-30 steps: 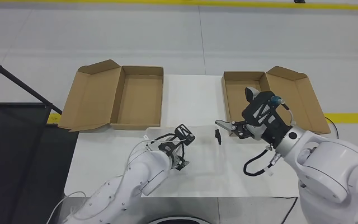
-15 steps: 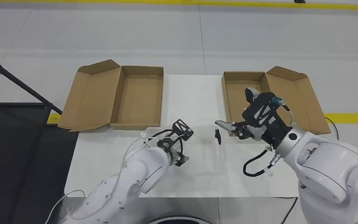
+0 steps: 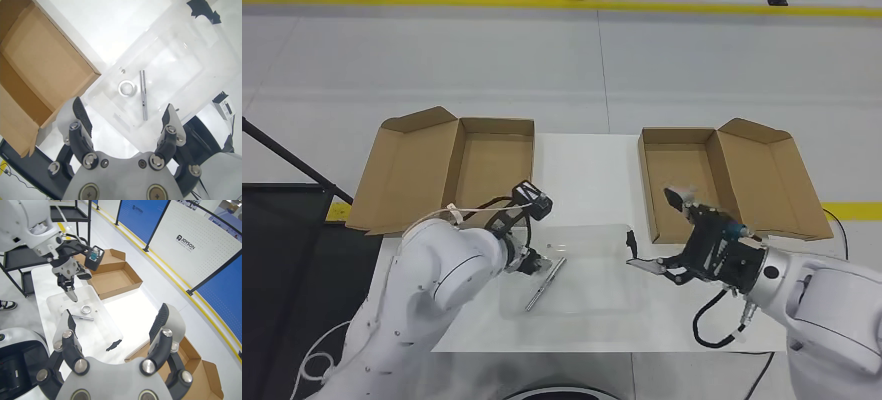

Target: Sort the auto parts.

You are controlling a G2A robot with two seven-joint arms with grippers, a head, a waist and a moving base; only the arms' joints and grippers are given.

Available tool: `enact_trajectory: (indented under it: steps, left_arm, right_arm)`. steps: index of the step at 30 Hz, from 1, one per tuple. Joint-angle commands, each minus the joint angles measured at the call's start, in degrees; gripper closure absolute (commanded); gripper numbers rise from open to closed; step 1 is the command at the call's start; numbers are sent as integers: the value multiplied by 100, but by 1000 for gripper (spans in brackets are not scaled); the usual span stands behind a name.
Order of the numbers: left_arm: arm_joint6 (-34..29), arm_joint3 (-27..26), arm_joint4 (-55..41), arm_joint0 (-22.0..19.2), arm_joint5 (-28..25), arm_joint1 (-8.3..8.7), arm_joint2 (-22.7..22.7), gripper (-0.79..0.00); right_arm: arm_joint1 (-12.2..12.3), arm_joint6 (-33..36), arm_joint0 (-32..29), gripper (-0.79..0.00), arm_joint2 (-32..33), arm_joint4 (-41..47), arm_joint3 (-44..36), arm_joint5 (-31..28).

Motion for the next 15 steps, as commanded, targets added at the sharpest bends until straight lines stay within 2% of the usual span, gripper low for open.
enact_trajectory:
  steps: [1,5,12,15]
  left_arm:
    - [13,231,-44,-191,141,10,193,-785]
    - [13,596,-195,-518,621,49,687,-785]
    - [55,610,-184,-498,616,49,695,-785]
    - [257,661,-53,-370,657,32,862,-785]
  right_arm:
    - [29,98,-89,-785,0,-33,-63,-162]
    - [63,185,-174,-785,40,-49,-91,-301]
    - [63,185,-174,-785,40,-49,-91,-301]
    - [63,185,-174,-785,40,-49,-91,-301]
